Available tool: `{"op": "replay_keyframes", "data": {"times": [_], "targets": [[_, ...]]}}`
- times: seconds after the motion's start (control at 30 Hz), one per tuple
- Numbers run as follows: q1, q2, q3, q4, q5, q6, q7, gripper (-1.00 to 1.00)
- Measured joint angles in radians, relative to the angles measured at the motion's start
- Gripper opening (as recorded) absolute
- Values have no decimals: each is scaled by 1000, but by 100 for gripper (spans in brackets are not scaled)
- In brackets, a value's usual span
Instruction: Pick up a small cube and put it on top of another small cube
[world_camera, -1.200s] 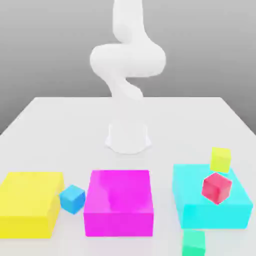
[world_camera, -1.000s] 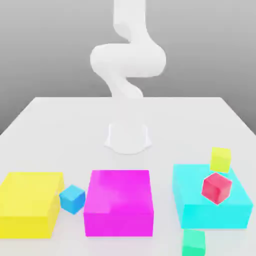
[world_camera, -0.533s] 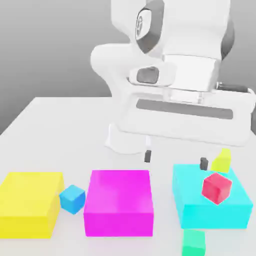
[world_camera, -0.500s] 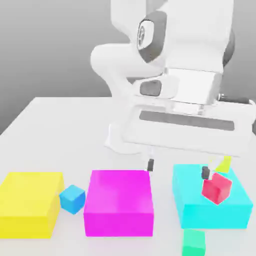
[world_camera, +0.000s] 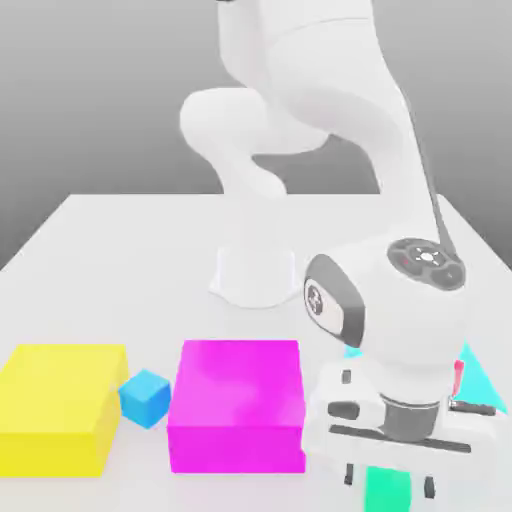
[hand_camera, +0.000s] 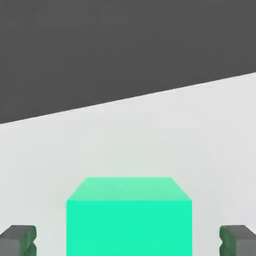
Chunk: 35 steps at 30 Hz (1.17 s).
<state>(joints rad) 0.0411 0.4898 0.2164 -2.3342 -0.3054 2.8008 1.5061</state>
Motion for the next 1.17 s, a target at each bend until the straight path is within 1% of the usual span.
{"op": "replay_keyframes", "data": {"times": [0.17,0.3,0.37,0.47,0.6,0.73,0.83,0.9,1.03,1.07,1.17], "targets": [[-2,-2,2,-1,1,0,0,-100],[-47,-129,63,-31,76,-96,-57,-100],[-72,-161,50,-35,96,-121,-48,-100],[-152,-242,-9,-100,146,-133,-30,-100],[-256,-381,-96,-234,220,-137,-23,-100],[-423,-521,-158,-375,270,-133,-11,-100],[-468,-609,-199,-470,299,-118,2,-100],[-479,-577,-210,-485,302,-67,7,-100],[-487,-446,-210,-485,300,64,11,-100],[-487,-416,-210,-484,301,92,11,100],[-487,-416,-209,-484,301,92,11,100]]}}
